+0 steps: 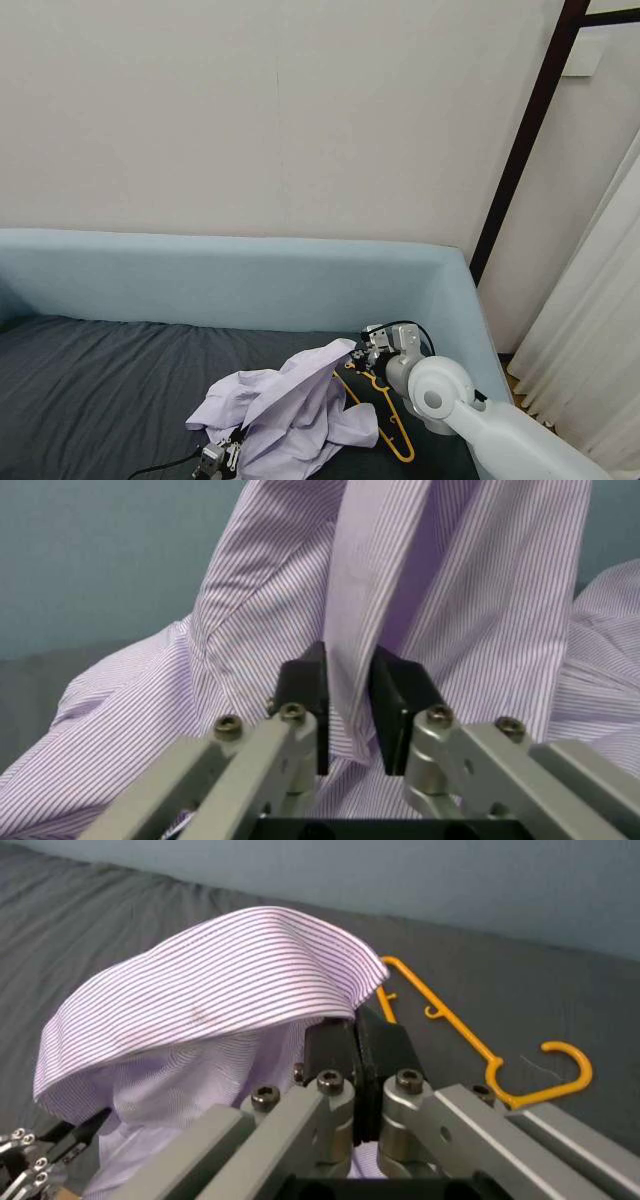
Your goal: Pick up the clothes from the sofa and hang them on the clothes hanger.
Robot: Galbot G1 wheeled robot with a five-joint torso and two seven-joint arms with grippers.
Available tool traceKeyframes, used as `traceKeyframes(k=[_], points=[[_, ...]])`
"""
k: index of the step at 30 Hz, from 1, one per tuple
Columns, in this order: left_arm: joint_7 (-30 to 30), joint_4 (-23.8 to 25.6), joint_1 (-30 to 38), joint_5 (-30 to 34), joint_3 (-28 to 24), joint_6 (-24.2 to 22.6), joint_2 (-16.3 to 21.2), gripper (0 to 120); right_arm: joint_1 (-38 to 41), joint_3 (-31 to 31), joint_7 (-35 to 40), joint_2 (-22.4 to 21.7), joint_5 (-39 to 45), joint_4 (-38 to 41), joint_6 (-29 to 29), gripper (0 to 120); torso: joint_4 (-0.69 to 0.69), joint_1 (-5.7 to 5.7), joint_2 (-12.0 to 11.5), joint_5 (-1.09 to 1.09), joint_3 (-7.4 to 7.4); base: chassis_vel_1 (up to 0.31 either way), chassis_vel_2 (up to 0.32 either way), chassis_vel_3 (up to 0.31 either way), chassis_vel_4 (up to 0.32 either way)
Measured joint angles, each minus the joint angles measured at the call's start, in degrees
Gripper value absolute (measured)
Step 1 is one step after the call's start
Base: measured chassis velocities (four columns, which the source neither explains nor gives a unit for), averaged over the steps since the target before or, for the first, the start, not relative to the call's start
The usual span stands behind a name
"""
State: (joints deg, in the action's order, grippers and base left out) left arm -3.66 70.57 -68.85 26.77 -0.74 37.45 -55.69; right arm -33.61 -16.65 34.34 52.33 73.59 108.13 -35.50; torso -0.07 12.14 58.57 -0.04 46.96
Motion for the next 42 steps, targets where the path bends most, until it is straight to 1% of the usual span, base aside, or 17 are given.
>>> traceKeyframes(k=[4,5,8,10,13,14,18,19,23,25,30,33,36,37,40,41,42], points=[[1.06,0.84,-0.36,-0.61,-0.09,0.0,-0.1,39,0.03,-0.17,-0.01,-0.04,-0.53,-0.4,0.0,0,-0.01,0.0,0.0,0.0,0.0,0.0,0.0,0.0,0.0],[1.06,0.84,-0.36,-0.61,-0.09,0.0,-0.1,39,0.03,-0.17,-0.01,-0.04,-0.53,-0.4,0.0,0,-0.01,0.0,0.0,0.0,0.0,0.0,0.0,0.0,0.0],[1.34,0.71,-0.16,-0.63,-0.09,-0.02,-0.39,54,0.01,-0.07,-0.09,-0.17,-0.63,-0.61,0.0,0,-0.01,0.0,0.0,0.0,0.0,0.0,0.0,0.0,0.0],[1.33,0.6,-0.06,-0.63,-0.1,-0.03,-0.39,56,0.01,0.02,-0.11,-0.16,-0.64,-0.71,0.0,0,-0.01,0.0,0.0,0.0,0.0,0.0,0.0,0.0,0.0],[1.19,-0.26,0.55,-0.48,-0.09,-0.05,-0.76,44,-0.06,0.21,-0.12,-0.17,-0.31,-0.57,0.01,0,-0.01,0.0,0.0,0.0,0.0,0.0,0.0,0.0,0.0],[1.19,-0.26,0.55,-0.48,-0.09,-0.05,-0.76,44,-0.06,0.21,-0.12,-0.17,-0.31,-0.57,0.01,0,-0.01,0.0,0.0,0.0,0.0,0.0,0.0,0.0,0.0],[0.22,-0.93,1.2,-0.3,-0.18,-0.04,-1.26,26,-0.17,0.29,-0.03,-0.27,0.15,0.06,0.05,0,-0.01,0.0,0.0,0.0,0.0,0.0,0.0,0.0,0.0],[0.22,-0.93,1.2,-0.3,-0.18,-0.04,-1.26,26,-0.17,0.29,-0.03,-0.27,0.15,0.06,0.05,0,-0.01,0.0,0.0,0.0,0.0,0.0,0.0,0.0,0.0],[-0.02,-0.91,1.02,-0.12,-0.21,0.01,-1.23,12,-0.37,0.62,0.0,-0.55,0.11,-0.18,0.09,0,-0.01,0.0,0.0,0.0,0.0,0.0,0.0,0.0,0.0],[-0.12,-0.89,0.78,-0.06,-0.17,0.07,-1.05,2,-0.51,0.8,0.0,-0.89,0.18,0.01,0.09,0,-0.01,0.0,0.0,0.0,0.0,0.0,0.0,0.0,0.0],[-0.26,0.14,0.64,0.6,0.14,0.19,-0.2,0,-0.91,1.1,-0.06,-1.3,0.02,0.98,0.1,0,-0.01,0.0,0.0,-0.01,0.0,0.0,0.0,0.0,0.0],[-0.24,2.32,0.63,1.24,0.55,0.15,0.87,0,-1.17,1.23,-0.27,-1.38,-0.47,1.8,0.1,0,0.0,0.0,0.0,-0.01,0.0,0.0,0.0,0.0,0.0],[0.66,9.57,-0.01,3.25,1.25,-1.98,4.56,0,-0.89,1.53,-1.22,-1.91,-1.46,3.29,0.25,0,-0.02,0.0,0.0,-0.01,0.0,0.0,0.0,0.0,0.0],[0.66,9.57,-0.01,3.25,1.25,-1.98,4.56,0,-0.89,1.53,-1.22,-1.91,-1.46,3.29,0.25,0,-0.02,0.0,0.0,-0.01,0.0,0.0,0.0,0.0,0.0],[2.64,19.12,0.02,6.02,1.79,-5.53,11.01,0,0.73,1.95,-1.29,-2.75,-0.16,4.98,0.37,0,-0.01,0.0,0.0,-0.02,0.0,0.0,0.0,0.0,0.0],[3.15,20.81,0.38,6.64,1.78,-6.16,12.69,0,1.22,2.06,-1.29,-2.93,0.39,5.2,0.38,0,0.0,0.0,0.0,-0.02,0.0,0.0,0.0,0.0,0.0],[3.15,20.81,0.38,6.64,1.78,-6.16,12.69,0,1.22,2.06,-1.29,-2.93,0.39,5.2,0.38,0,0.0,0.0,0.0,-0.02,0.0,0.0,0.0,0.0,0.0]])
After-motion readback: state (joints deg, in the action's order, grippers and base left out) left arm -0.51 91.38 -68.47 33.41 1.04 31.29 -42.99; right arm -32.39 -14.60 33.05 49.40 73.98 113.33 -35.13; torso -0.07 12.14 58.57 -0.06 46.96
